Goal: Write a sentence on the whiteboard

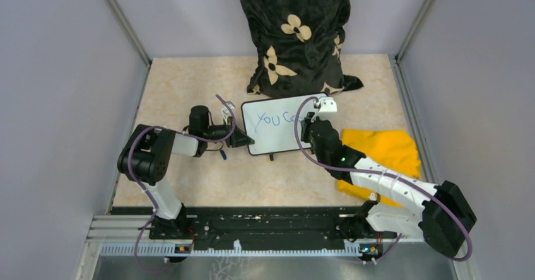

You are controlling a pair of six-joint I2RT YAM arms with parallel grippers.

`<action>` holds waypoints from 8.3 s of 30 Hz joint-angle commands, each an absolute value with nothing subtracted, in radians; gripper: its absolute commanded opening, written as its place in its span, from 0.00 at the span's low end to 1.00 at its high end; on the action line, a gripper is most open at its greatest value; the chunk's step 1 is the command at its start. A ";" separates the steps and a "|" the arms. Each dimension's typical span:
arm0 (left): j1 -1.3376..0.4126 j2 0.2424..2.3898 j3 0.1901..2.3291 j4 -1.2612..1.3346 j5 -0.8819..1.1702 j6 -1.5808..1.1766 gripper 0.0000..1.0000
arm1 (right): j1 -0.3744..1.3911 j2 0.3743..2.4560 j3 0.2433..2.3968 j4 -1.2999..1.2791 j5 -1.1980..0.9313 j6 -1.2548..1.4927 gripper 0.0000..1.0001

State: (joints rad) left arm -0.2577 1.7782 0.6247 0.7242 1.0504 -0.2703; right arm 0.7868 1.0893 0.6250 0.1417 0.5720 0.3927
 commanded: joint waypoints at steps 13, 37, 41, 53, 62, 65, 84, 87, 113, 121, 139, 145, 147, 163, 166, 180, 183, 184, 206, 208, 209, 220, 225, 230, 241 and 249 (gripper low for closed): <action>-0.262 1.789 0.643 0.704 1.032 -0.230 0.24 | 0.750 1.091 0.691 0.186 0.585 0.364 0.00; -0.262 1.792 0.642 0.701 1.032 -0.230 0.24 | 0.731 1.046 0.628 0.150 0.573 0.390 0.00; -0.262 1.793 0.643 0.701 1.032 -0.230 0.24 | 0.730 1.032 0.611 0.143 0.570 0.400 0.00; -0.264 1.794 0.644 0.695 1.030 -0.229 0.24 | 0.731 1.015 0.577 0.124 0.545 0.430 0.00; -0.264 1.792 0.645 0.695 1.028 -0.229 0.24 | 0.731 0.990 0.578 0.108 0.544 0.438 0.00; -0.264 1.790 0.644 0.695 1.028 -0.227 0.24 | 0.731 0.958 0.598 0.098 0.537 0.435 0.00; -0.264 1.793 0.648 0.682 1.025 -0.221 0.25 | 1.002 0.934 0.654 0.201 0.684 0.320 0.00; -0.264 1.792 0.649 0.681 1.024 -0.219 0.25 | 1.068 1.012 0.651 0.233 0.717 0.309 0.00; -0.264 1.794 0.653 0.666 1.012 -0.215 0.25 | 1.192 1.374 0.680 0.405 0.811 0.394 0.00; -0.264 1.789 0.654 0.662 1.009 -0.212 0.25 | 1.191 1.407 0.702 0.411 0.834 0.409 0.00; -0.264 1.789 0.656 0.661 1.008 -0.212 0.25 | 1.169 1.409 0.707 0.392 0.806 0.400 0.00; -0.264 1.792 0.656 0.661 1.008 -0.212 0.25 | 1.169 1.403 0.677 0.376 0.809 0.432 0.00; -0.264 1.792 0.655 0.660 1.008 -0.213 0.25 | 1.169 1.401 0.677 0.376 0.813 0.433 0.00; -0.264 1.789 0.658 0.660 1.008 -0.215 0.25 | 1.107 1.396 0.703 0.392 0.811 0.431 0.00; -0.264 1.789 0.658 0.660 1.010 -0.215 0.25 | 1.098 1.403 0.703 0.386 0.801 0.435 0.00; -0.264 1.789 0.657 0.658 1.007 -0.215 0.25 | 1.094 1.401 0.656 0.315 0.771 0.491 0.00; -0.264 1.790 0.658 0.657 1.007 -0.215 0.25 | 1.095 1.396 0.644 0.291 0.770 0.513 0.00; -0.264 1.789 0.658 0.658 1.007 -0.215 0.25 | 1.094 1.395 0.639 0.286 0.770 0.516 0.00; -0.265 1.789 0.657 0.658 1.008 -0.216 0.25 | 1.095 1.389 0.650 0.277 0.760 0.516 0.00; -0.264 1.789 0.658 0.658 1.008 -0.216 0.25 | 1.095 1.392 0.666 0.285 0.761 0.498 0.00; -0.264 1.790 0.657 0.658 1.009 -0.216 0.25 | 1.095 1.395 0.673 0.288 0.764 0.490 0.00; -0.264 1.790 0.659 0.660 1.008 -0.218 0.25 | 1.094 1.432 0.716 0.307 0.749 0.456 0.00; -0.264 1.790 0.657 0.660 1.009 -0.218 0.25 | 1.094 1.449 0.727 0.311 0.725 0.456 0.00; -0.264 1.790 0.658 0.660 1.008 -0.218 0.25 | 1.094 1.461 0.727 0.310 0.700 0.457 0.00; -0.264 1.792 0.658 0.659 1.008 -0.218 0.25 | 1.094 1.463 0.695 0.269 0.690 0.480 0.00; -0.264 1.793 0.659 0.659 1.008 -0.219 0.25 | 1.093 1.428 0.659 0.246 0.715 0.485 0.00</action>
